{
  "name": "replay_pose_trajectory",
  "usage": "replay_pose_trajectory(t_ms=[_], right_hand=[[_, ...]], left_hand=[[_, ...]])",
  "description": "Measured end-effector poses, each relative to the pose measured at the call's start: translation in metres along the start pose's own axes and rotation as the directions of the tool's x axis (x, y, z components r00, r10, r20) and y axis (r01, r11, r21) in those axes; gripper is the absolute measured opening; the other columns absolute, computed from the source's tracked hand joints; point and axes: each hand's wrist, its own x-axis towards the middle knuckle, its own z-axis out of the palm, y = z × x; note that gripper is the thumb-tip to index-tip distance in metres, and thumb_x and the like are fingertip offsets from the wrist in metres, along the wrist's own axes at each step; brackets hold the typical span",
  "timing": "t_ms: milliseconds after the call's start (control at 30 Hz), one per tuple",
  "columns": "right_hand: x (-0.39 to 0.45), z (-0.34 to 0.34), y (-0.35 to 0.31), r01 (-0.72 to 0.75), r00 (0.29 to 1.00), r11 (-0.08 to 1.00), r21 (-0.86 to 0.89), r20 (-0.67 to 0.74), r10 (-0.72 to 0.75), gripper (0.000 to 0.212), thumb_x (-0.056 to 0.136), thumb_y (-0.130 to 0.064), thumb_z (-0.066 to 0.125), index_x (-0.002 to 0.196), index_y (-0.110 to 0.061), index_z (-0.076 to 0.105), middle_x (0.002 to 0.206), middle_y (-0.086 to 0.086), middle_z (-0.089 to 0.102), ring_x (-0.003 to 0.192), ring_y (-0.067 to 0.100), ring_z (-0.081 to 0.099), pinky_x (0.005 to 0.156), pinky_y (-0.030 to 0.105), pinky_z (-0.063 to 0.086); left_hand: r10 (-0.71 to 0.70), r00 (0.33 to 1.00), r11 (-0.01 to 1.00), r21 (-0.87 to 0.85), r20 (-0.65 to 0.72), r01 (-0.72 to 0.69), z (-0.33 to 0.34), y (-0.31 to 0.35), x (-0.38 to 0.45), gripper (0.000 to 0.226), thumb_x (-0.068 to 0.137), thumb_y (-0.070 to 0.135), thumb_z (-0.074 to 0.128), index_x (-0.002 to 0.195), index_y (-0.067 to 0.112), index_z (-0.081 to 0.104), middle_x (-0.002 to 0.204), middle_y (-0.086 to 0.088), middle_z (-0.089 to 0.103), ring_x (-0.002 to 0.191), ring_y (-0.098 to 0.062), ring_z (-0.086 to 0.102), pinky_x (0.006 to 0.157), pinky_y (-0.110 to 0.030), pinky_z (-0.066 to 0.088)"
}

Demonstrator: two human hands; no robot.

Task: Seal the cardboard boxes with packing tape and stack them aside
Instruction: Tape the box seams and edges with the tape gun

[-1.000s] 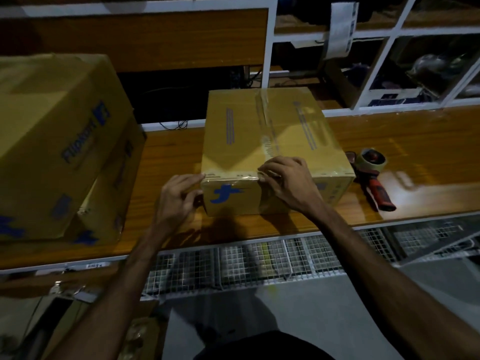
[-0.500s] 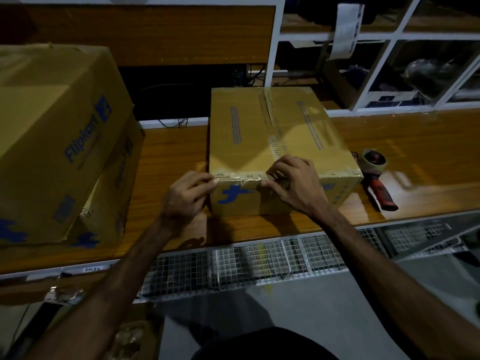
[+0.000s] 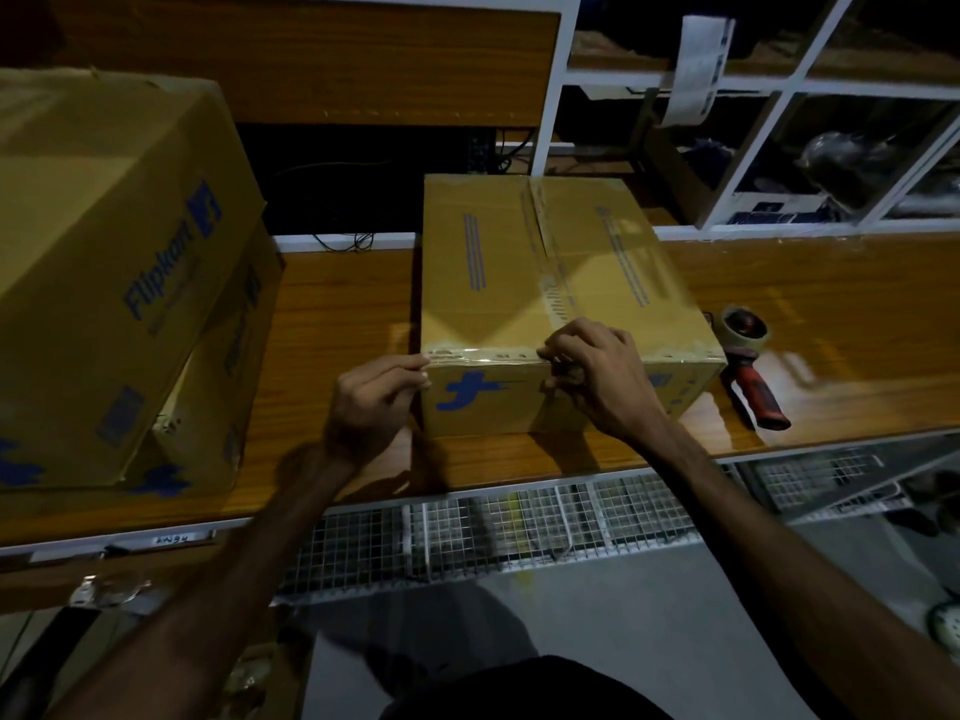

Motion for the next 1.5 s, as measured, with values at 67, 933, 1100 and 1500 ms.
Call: replay_pose_trajectory(t_ms=[67, 933, 1100, 1500], right_hand=[[-0.003, -0.001, 0.000, -0.019, 0.999, 1.000, -0.015, 0.040, 0.020, 0.042, 0.090, -0.023, 0.080, 0.130, -0.022, 0.067, 0.131, 0.001, 0.060, 0.123, 0.024, 0.058, 0.104, 0.047, 0.038], [-0.017, -0.022, 0.040, -0.088, 0.989, 0.960, 0.267, -0.088, 0.115, 0.018, 0.089, -0.032, 0.083, 0.086, -0.016, 0.075, 0.090, -0.005, 0.062, 0.082, 0.016, 0.060, 0.068, 0.032, 0.047], [-0.051, -0.052, 0.096, -0.180, 0.969, 0.958, 0.225, -0.129, 0.212, 0.025, 0.091, -0.042, 0.078, 0.088, -0.017, 0.077, 0.091, -0.004, 0.062, 0.086, 0.017, 0.060, 0.071, 0.043, 0.053], [-0.088, -0.039, 0.146, -0.342, 0.828, 0.709, 0.617, -0.159, 0.537, 0.024, 0.084, -0.023, 0.090, 0.105, -0.021, 0.078, 0.115, 0.006, 0.060, 0.110, 0.013, 0.064, 0.092, 0.036, 0.059]], left_hand=[[-0.125, 0.989, 0.992, -0.033, -0.080, 0.123, 0.007, 0.012, -0.001, 0.011, 0.081, -0.007, 0.084, 0.088, 0.000, 0.078, 0.105, -0.014, 0.078, 0.099, -0.017, 0.075, 0.084, -0.033, 0.063], [-0.293, 0.915, 0.956, -0.067, -0.279, 0.285, 0.034, 0.027, -0.005, 0.007, 0.087, -0.005, 0.081, 0.089, 0.000, 0.078, 0.094, -0.012, 0.076, 0.092, -0.023, 0.073, 0.078, -0.039, 0.060], [-0.297, 0.909, 0.953, -0.028, -0.292, 0.302, 0.036, 0.032, -0.006, 0.004, 0.088, -0.003, 0.080, 0.091, -0.001, 0.077, 0.096, -0.015, 0.076, 0.096, -0.018, 0.071, 0.081, -0.037, 0.060], [-0.495, 0.793, 0.867, -0.139, -0.356, 0.479, 0.051, 0.045, -0.013, 0.012, 0.095, 0.010, 0.075, 0.106, 0.007, 0.077, 0.106, -0.007, 0.076, 0.099, -0.021, 0.074, 0.086, -0.043, 0.062]])
